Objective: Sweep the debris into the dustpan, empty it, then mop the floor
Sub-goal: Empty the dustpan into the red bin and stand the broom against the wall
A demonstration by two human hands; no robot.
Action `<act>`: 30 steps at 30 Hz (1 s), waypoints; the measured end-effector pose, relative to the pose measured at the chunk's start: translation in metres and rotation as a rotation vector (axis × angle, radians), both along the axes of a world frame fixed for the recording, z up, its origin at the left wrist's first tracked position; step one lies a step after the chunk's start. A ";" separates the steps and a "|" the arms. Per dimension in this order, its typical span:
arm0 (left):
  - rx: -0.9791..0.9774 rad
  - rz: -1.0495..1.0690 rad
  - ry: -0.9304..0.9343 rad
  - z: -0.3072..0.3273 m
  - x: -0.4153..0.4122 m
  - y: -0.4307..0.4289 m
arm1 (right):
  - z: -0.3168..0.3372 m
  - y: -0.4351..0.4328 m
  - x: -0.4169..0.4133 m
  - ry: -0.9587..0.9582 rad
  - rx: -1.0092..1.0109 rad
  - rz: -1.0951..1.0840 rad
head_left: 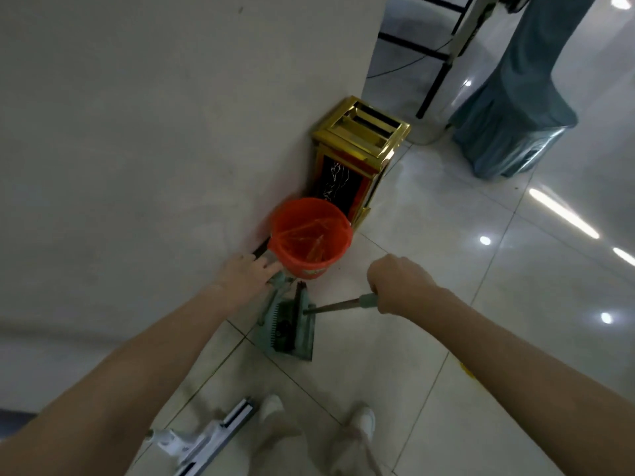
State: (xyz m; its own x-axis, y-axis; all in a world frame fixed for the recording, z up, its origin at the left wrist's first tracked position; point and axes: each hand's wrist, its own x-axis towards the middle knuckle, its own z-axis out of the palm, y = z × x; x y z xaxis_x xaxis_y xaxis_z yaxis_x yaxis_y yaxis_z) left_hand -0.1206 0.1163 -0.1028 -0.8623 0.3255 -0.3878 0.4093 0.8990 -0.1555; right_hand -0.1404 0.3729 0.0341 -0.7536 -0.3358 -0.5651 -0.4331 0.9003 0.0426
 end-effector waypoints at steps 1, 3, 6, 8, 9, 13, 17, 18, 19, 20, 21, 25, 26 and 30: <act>0.019 0.006 0.016 0.001 0.000 -0.004 | 0.000 -0.008 -0.003 0.004 -0.040 -0.018; 0.095 0.042 0.068 0.001 0.003 -0.014 | -0.001 -0.020 -0.009 0.046 -0.179 -0.085; 0.263 0.092 0.212 -0.005 0.008 -0.030 | -0.005 -0.038 -0.014 0.142 -0.411 -0.165; 0.274 0.145 0.288 -0.010 0.010 -0.039 | -0.012 -0.050 -0.010 0.177 -0.543 -0.214; 0.271 0.177 0.303 -0.010 0.010 -0.043 | -0.015 -0.056 -0.008 0.185 -0.608 -0.237; 0.293 0.191 0.341 -0.014 -0.001 -0.058 | -0.021 -0.085 -0.013 0.189 -0.741 -0.221; 0.328 0.131 0.310 -0.011 -0.023 -0.071 | -0.021 -0.127 -0.029 0.131 -0.765 -0.172; 0.348 0.125 0.335 -0.011 -0.030 -0.073 | -0.021 -0.138 -0.032 0.137 -0.791 -0.138; 0.371 0.121 0.375 -0.012 -0.036 -0.074 | -0.023 -0.147 -0.036 0.145 -0.818 -0.107; 0.398 0.133 0.395 -0.012 -0.043 -0.076 | -0.025 -0.155 -0.040 0.147 -0.830 -0.094; 0.428 0.156 0.410 -0.014 -0.048 -0.080 | -0.027 -0.163 -0.045 0.149 -0.830 -0.095; 0.737 0.419 0.412 -0.027 -0.060 -0.085 | -0.035 -0.190 -0.067 0.176 -0.828 -0.110; 0.906 0.559 0.356 -0.026 -0.060 -0.084 | -0.036 -0.197 -0.071 0.168 -0.821 -0.110; 1.186 0.757 0.322 -0.034 -0.050 -0.077 | -0.036 -0.212 -0.079 0.116 -0.805 -0.111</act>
